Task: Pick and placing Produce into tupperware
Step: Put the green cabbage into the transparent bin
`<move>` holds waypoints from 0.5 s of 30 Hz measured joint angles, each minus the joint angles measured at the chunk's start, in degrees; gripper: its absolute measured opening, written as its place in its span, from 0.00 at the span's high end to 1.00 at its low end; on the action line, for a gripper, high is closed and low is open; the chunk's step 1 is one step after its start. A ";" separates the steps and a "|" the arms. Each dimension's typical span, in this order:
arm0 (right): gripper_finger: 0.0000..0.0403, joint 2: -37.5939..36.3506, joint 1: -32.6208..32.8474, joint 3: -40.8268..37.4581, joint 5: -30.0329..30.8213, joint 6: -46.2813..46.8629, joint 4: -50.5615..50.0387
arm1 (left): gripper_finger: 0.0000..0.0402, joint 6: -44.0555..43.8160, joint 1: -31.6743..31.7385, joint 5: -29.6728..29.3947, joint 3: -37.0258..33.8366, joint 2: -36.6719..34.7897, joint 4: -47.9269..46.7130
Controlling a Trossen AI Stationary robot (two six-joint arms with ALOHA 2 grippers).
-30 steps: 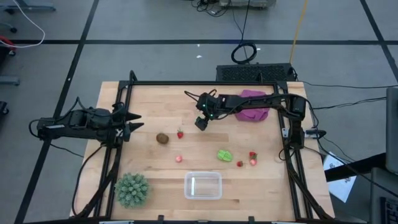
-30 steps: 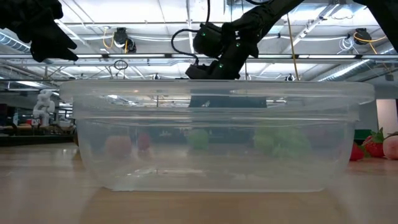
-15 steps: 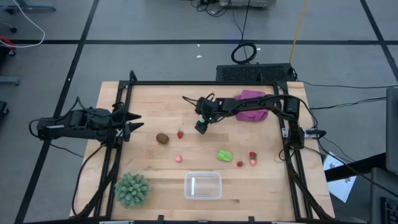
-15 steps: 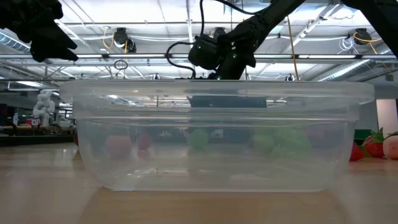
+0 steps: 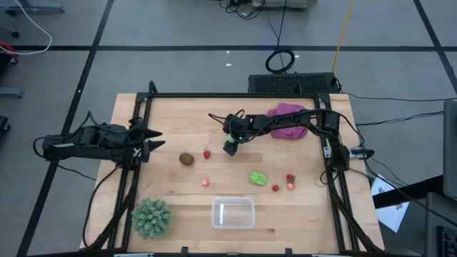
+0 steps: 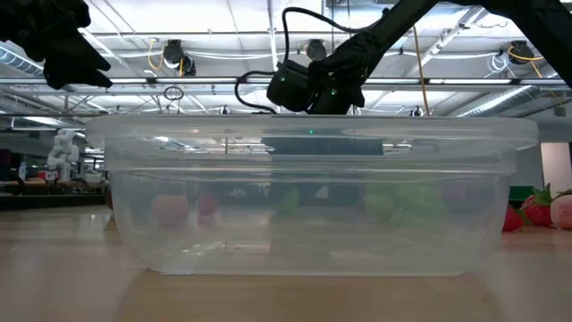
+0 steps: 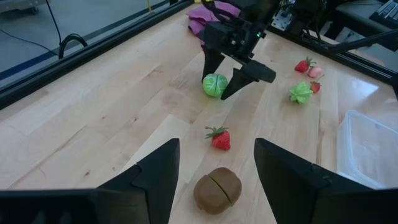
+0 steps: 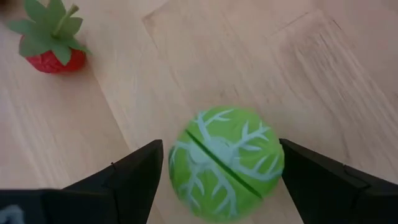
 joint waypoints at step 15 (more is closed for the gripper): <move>0.35 -0.04 0.00 0.00 0.00 -0.19 0.57 | 0.47 0.16 0.00 0.02 0.00 0.02 0.00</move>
